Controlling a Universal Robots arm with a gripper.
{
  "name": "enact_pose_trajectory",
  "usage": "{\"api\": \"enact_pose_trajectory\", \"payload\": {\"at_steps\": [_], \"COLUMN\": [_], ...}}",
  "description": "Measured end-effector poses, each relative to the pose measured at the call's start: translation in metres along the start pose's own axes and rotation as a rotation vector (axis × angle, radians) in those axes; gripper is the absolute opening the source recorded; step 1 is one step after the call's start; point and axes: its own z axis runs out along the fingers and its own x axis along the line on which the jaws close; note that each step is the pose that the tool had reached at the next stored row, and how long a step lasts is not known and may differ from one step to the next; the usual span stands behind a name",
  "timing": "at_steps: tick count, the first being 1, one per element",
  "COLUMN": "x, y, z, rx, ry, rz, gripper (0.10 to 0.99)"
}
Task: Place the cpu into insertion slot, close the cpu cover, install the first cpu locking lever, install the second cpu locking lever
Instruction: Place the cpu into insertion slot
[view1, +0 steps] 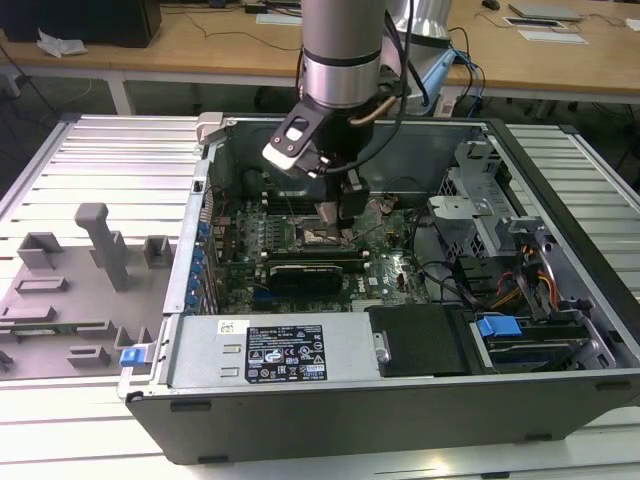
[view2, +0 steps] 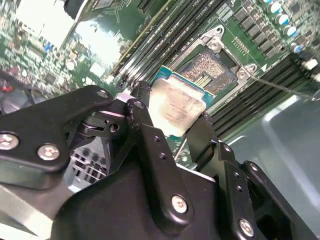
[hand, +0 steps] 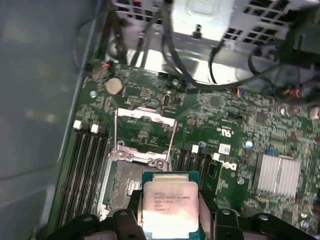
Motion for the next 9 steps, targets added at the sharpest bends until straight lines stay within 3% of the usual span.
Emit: {"api": "enact_pose_trajectory", "payload": {"at_steps": [4, 9], "x": [0.0, 0.0069], "y": [-0.0005, 0.0], "z": [0.0053, 0.0136], "rx": [-0.001, -0.001], "ry": [-0.01, -0.0117], "rz": [0.111, 0.123], "gripper": [0.537, 0.537]}}
